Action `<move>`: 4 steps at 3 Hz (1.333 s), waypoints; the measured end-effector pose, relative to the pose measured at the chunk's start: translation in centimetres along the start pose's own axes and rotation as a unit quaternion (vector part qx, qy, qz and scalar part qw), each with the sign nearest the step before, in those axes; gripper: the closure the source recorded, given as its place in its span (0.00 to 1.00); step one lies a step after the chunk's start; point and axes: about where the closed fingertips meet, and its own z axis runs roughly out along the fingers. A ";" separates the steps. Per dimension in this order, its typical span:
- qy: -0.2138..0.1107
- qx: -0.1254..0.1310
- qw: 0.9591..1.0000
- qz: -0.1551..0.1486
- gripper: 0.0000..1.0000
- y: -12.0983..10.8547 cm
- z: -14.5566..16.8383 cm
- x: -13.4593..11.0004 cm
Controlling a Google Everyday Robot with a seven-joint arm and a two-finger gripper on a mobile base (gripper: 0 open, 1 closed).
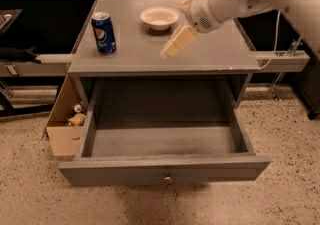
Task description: Place pepsi can into top drawer
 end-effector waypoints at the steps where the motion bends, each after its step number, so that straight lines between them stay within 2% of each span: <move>1: -0.045 0.002 0.999 -0.002 0.00 -2.2 5.6 -2.1; 2: -0.045 0.002 0.999 -0.002 0.00 -2.2 5.6 -2.1; 3: -0.084 -0.024 0.996 0.012 0.00 -2.6 10.4 -4.8; 4: -0.111 -0.042 0.993 0.024 0.00 -2.7 13.6 -6.7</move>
Offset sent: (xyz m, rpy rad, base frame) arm 0.0347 0.0393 -0.0084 0.0678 -0.0269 0.0256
